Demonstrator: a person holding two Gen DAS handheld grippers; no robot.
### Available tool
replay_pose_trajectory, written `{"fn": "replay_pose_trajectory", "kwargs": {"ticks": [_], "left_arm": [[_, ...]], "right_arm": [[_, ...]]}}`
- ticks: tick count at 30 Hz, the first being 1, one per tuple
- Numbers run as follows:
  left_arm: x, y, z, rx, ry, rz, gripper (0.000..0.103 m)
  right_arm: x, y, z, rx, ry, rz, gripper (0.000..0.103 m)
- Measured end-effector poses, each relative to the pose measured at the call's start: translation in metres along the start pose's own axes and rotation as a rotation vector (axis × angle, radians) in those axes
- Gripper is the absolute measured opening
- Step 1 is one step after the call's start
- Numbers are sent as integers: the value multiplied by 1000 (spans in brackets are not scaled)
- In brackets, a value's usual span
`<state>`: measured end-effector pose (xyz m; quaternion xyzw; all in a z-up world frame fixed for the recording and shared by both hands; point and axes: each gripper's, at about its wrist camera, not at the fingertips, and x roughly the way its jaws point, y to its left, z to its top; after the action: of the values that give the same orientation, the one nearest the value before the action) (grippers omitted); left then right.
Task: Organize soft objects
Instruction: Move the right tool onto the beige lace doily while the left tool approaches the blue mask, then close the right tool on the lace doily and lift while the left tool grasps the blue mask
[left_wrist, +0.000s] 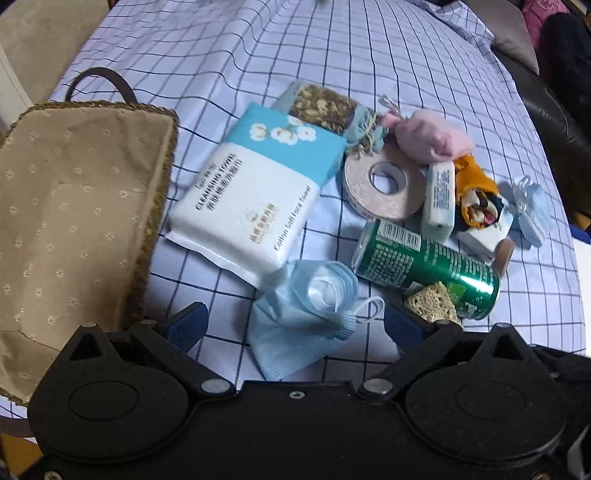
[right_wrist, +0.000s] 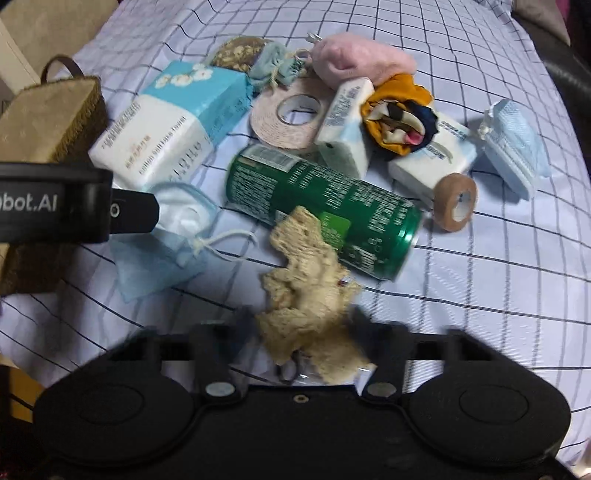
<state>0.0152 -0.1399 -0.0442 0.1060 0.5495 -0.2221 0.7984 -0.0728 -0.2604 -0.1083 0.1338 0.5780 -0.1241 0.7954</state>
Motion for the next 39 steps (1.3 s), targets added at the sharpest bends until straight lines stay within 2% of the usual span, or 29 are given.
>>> {"fn": "replay_pose_trajectory", "kwargs": {"ticks": [3,9,16,20,24,29,35,39], "left_arm": [[7,-3,-3,14,12,5,98],[24,-11,-12,17,62,-15,98],[38,-37,-13,82,39,46,99],[49,-43,-11,97,53,72,99],[62,-45,-10,108,68,89,99],[67,-35,-6,83,68,93,99],[79,-22,-2,65,108,52,98],[91,-22,-4,74,133,53,98]], "right_arm": [[-9,-17,-1,50,-4,35,24],[-27,-49,-10,133,3,5,22],[-36,-86,-23,211,3,-23,22],[-38,-105,-26,283,-1,12,30],[-41,-106,-25,271,-34,3,51],[-35,-91,-20,196,-39,0,59],[-15,-74,-15,122,5,-45,59],[-10,-70,-15,99,10,-67,59]]}}
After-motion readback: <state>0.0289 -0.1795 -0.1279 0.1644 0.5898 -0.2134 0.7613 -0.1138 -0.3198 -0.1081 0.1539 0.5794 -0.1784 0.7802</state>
